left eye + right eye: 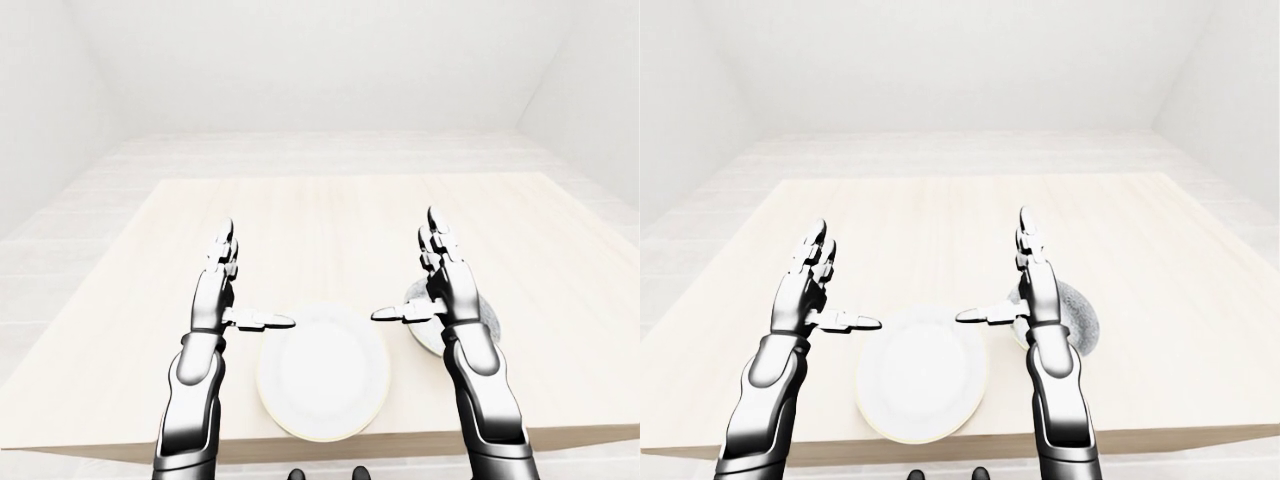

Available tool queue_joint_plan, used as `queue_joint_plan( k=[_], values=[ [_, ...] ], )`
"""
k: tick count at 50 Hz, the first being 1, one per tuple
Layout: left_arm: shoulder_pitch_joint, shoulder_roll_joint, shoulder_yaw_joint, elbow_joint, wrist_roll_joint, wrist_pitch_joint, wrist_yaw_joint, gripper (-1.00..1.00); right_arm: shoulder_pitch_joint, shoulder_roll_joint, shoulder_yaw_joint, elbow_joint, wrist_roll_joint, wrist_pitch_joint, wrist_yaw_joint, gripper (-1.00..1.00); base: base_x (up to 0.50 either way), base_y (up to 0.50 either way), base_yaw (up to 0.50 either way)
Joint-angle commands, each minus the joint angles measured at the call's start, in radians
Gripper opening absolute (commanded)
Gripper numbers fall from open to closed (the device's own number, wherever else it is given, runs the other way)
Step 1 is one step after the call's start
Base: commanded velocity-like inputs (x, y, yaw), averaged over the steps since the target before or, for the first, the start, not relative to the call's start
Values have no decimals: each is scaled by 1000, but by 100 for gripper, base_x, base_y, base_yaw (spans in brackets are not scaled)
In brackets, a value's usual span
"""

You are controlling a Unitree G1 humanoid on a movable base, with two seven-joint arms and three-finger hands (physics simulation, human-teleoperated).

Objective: Put the bowl on the plate.

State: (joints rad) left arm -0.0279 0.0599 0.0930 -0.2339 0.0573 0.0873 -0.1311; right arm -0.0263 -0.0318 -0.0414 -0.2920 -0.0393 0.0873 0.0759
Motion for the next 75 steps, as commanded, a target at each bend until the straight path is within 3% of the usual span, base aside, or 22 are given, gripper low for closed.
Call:
queue_joint_plan(
  k=[1, 15, 24, 42, 55, 60, 75],
  values=[
    [-4, 3, 5, 8, 1, 0, -1, 100, 9, 0, 4, 3, -9, 0, 2, 100, 9, 0, 0],
    [16, 7, 15, -12, 5, 0, -10, 100, 32, -22, -3, -50, -72, 0, 10, 100, 1, 0, 0],
    [24, 7, 16, -11, 10, 0, -15, 100, 43, -42, -50, -91, -110, 0, 29, 100, 0, 0, 0],
    [59, 8, 18, -11, 24, 0, -36, 100, 61, -109, -113, -119, -292, 0, 106, 100, 0, 0, 0],
    [86, 18, 48, -67, 34, 0, -80, 100, 50, -119, -157, -101, -400, 0, 187, 100, 0, 0, 0],
    [91, 15, 53, -70, 41, 0, -85, 100, 58, -158, -125, -84, -519, 0, 225, 100, 0, 0, 0],
    [95, 14, 66, -81, 50, 0, -97, 100, 110, -130, -135, -199, -716, 0, 378, 100, 0, 0, 0]
  ],
)
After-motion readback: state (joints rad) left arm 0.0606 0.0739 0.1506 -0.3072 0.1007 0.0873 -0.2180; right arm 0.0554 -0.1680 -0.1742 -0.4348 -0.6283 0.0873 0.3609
